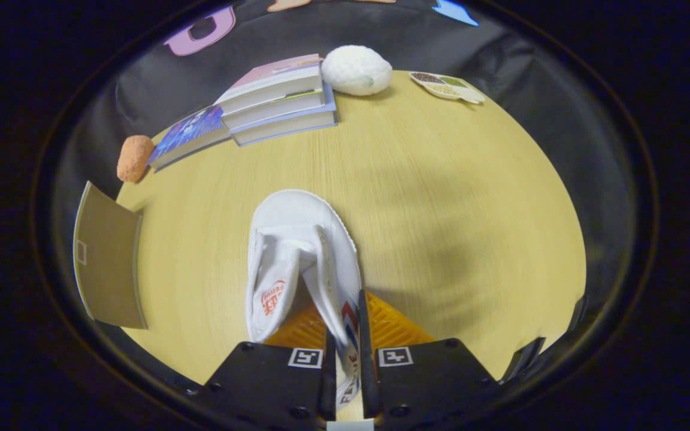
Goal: Open the storage box then place both shoes into the box .Put the left shoe in first, then the right shoe, with the right side of both shoes facing outward in a uniform manner.
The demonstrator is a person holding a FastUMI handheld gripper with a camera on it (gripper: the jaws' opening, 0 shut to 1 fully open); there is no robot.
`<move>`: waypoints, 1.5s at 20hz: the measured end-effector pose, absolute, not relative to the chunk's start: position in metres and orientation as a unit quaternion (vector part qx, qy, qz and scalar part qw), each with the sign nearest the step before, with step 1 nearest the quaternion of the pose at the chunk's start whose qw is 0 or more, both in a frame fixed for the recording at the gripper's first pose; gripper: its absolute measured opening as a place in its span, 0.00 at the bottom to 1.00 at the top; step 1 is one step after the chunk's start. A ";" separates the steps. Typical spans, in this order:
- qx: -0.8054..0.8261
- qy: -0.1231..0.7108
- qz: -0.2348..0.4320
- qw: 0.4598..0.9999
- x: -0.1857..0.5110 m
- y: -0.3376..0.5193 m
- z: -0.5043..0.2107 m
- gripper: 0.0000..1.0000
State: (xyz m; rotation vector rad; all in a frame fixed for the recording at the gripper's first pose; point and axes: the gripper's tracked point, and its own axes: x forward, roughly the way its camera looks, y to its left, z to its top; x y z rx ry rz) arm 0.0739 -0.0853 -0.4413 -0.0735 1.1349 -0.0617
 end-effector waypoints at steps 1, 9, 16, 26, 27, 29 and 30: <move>-0.030 0.532 -0.040 0.845 0.078 -0.094 -0.442 0.12; 0.208 0.563 -0.023 0.799 0.049 -0.054 -0.439 0.03; 0.303 0.558 0.064 0.770 0.025 0.051 -0.385 0.03; 0.312 0.532 0.207 0.759 0.015 0.238 -0.282 0.03; 0.312 0.531 0.216 0.758 0.014 0.256 -0.275 0.02; 0.303 0.527 0.226 0.761 0.018 0.291 -0.266 0.02; 0.297 0.528 0.226 0.763 0.017 0.306 -0.266 0.02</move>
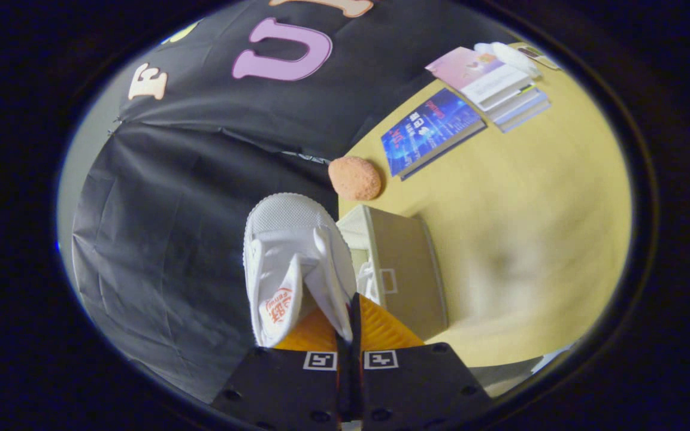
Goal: Open the storage box then place both shoes into the box .Put the left shoe in first, then the right shoe, with the right side of both shoes facing outward in a uniform manner.
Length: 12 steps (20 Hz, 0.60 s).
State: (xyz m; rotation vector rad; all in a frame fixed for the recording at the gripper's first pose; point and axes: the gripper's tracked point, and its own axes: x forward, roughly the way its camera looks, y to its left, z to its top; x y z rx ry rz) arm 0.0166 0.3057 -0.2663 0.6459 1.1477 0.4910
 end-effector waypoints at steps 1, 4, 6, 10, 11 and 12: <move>0.291 0.529 0.221 0.766 0.016 0.318 -0.268 0.02; 0.274 0.534 0.200 0.774 0.014 0.345 -0.285 0.03; 0.255 0.536 0.181 0.784 0.012 0.355 -0.304 0.02; 0.202 0.526 0.130 0.816 0.012 0.350 -0.335 0.03; 0.192 0.525 0.119 0.821 0.012 0.347 -0.342 0.03; 0.186 0.522 0.110 0.825 0.014 0.345 -0.345 0.03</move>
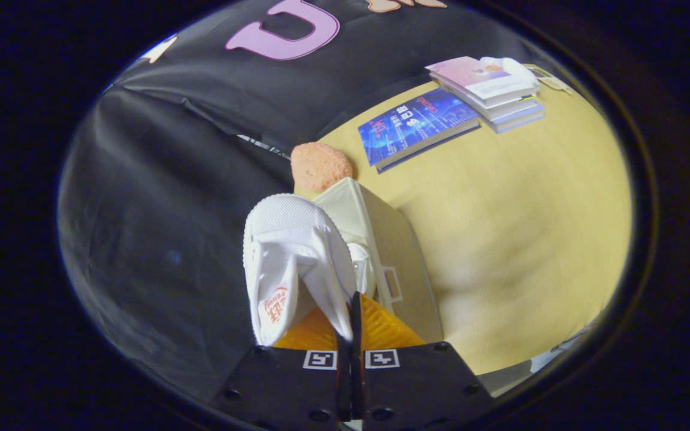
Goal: Open the storage box then place both shoes into the box .Put the left shoe in first, then the right shoe, with the right side of both shoes facing outward in a uniform manner.
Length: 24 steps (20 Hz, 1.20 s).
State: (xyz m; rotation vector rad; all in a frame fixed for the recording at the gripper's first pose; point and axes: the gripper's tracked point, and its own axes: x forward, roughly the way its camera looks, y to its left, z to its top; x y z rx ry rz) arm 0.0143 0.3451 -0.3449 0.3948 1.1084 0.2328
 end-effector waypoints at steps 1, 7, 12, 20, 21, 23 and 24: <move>0.182 0.520 0.102 0.828 0.014 0.344 -0.347 0.03; 0.221 0.506 0.121 0.825 0.015 0.356 -0.338 0.21; 0.239 0.476 0.161 0.831 0.016 0.363 -0.308 0.99; 0.243 0.427 0.187 0.851 0.012 0.329 -0.261 1.00; 0.237 0.418 0.189 0.857 0.012 0.321 -0.253 1.00; 0.228 0.399 0.188 0.868 0.010 0.303 -0.237 1.00; 0.227 0.389 0.192 0.872 0.009 0.294 -0.227 1.00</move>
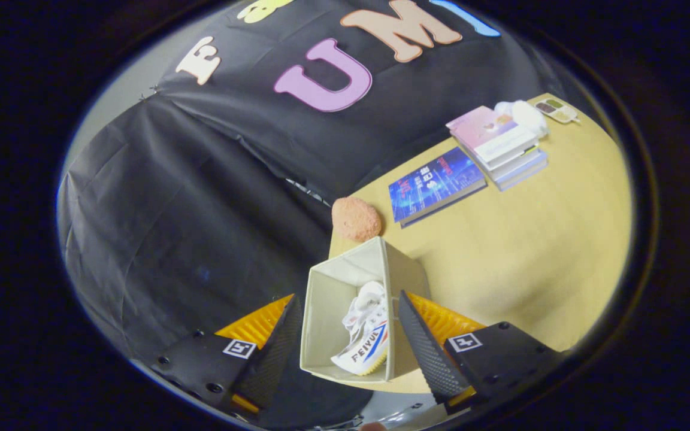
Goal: Open the storage box then place both shoes into the box .Put the left shoe in first, then the right shoe, with the right side of both shoes facing outward in a uniform manner.
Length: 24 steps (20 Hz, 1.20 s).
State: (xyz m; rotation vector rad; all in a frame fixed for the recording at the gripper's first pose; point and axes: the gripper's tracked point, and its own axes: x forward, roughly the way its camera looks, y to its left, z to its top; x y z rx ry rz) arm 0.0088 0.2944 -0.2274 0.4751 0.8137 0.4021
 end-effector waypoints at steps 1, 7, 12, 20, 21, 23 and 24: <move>0.224 0.374 0.196 0.878 0.010 0.286 -0.217 1.00; 0.170 0.208 0.209 0.940 0.028 0.217 -0.122 1.00; 0.097 0.073 0.179 0.976 0.030 0.153 -0.038 0.99; 0.009 0.008 0.172 0.985 0.008 0.111 0.013 0.99; 0.005 0.008 0.167 0.986 0.010 0.103 0.013 0.99; -0.001 0.016 0.163 0.987 0.013 0.091 0.008 0.99; 0.001 0.021 0.163 0.986 0.013 0.089 0.004 0.99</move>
